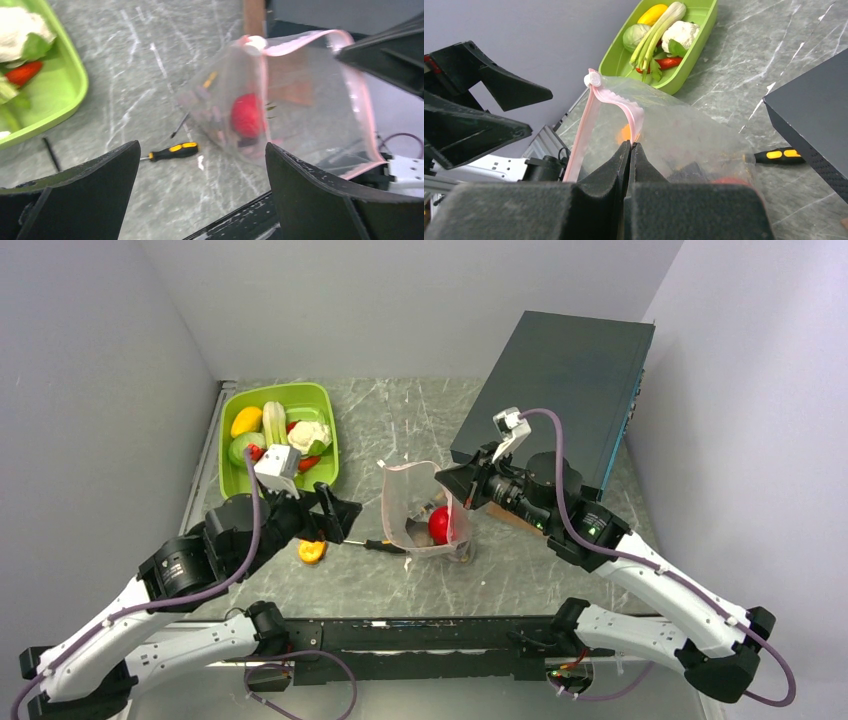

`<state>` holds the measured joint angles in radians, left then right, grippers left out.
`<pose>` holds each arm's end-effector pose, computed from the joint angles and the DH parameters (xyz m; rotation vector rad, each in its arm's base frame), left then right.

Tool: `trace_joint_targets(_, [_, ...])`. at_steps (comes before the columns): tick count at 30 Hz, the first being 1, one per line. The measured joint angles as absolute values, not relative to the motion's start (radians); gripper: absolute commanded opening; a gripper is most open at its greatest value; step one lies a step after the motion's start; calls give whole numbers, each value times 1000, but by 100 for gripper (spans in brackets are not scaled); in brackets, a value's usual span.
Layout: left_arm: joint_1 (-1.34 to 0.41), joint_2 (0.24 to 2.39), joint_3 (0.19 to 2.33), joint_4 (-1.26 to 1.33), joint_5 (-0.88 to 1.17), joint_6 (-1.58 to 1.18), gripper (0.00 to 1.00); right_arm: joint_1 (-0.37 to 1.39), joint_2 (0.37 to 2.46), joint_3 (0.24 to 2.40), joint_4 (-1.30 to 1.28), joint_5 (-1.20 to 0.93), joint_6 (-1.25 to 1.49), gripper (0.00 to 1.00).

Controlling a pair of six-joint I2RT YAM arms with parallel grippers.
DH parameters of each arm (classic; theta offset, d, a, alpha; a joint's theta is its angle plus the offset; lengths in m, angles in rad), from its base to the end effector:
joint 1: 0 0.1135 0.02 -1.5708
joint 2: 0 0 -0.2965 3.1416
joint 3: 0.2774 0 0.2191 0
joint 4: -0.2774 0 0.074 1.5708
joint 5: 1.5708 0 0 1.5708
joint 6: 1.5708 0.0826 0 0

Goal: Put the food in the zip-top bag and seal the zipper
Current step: Pick up the fake vegetable from the bin.

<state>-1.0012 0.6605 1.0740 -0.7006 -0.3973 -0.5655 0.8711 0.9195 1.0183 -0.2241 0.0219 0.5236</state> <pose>0.0802 -0.0659 0.3925 0.1299 1.8933 -0.7221 0.1298 0.1514 0.4102 -0.2947 1.7799 1.0066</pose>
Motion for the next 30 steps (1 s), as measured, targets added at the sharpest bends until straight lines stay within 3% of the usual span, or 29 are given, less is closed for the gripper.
trace_joint_targets(7, [-900,644,1043,-833,-485,-561,100,871,901,999,-216,30,488,0])
trace_joint_targets(14, [-471,704,956,-828,-351,-482,100,871,889,985,-208,67,432,0])
trace_joint_targets(25, [39,1044,931,-585,-118,-440,100,871,885,948,-162,52,408,0])
trace_joint_targets(30, [139,1143,925,-440,-103,-478,100,871,892,933,-130,24,409,0])
